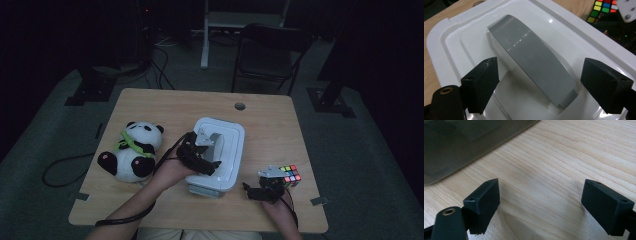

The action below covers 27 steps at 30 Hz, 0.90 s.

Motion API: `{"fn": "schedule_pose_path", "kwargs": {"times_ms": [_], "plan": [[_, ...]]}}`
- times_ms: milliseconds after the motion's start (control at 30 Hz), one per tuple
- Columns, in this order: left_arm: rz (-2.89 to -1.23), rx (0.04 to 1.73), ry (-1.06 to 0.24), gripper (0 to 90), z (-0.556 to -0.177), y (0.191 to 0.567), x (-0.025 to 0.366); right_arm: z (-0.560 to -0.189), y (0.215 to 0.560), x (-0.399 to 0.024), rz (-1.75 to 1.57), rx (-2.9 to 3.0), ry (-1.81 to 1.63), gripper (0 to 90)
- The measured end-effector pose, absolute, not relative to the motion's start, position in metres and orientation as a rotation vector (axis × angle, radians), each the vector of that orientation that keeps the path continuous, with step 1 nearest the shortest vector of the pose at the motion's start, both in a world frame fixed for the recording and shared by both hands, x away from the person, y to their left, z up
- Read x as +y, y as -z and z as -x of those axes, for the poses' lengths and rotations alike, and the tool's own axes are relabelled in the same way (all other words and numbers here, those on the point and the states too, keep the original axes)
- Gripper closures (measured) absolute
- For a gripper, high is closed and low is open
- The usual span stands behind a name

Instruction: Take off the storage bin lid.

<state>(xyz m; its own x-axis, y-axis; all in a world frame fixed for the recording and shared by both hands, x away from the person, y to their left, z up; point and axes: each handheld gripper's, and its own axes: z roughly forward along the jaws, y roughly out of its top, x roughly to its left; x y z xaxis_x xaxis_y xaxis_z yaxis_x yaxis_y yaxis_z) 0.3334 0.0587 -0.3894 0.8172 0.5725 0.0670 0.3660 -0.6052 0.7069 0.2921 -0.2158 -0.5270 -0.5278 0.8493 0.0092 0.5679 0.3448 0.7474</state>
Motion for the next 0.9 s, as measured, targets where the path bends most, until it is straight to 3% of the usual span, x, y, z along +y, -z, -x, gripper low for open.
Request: {"fn": "schedule_pose_path", "kwargs": {"times_ms": [167, 467, 900], "plan": [[-2.282, 0.676, -0.375, 19.8, -0.3333, 0.3883, 0.0558, -0.2919, 0.527, -0.2157, -1.247, 2.23, -1.008, 16.8], [-2.278, 0.659, -0.352, 42.9, -0.3333, 0.3899, 0.0567, -0.291, 0.5257, -0.2169, -1.258, 2.199, -1.033, 16.8], [-2.251, 0.677, -0.354, 49.5, -0.3327, 0.3884, 0.0608, -0.2913, 0.5268, -0.2153, -1.253, 2.214, -1.0, 17.8]]}}
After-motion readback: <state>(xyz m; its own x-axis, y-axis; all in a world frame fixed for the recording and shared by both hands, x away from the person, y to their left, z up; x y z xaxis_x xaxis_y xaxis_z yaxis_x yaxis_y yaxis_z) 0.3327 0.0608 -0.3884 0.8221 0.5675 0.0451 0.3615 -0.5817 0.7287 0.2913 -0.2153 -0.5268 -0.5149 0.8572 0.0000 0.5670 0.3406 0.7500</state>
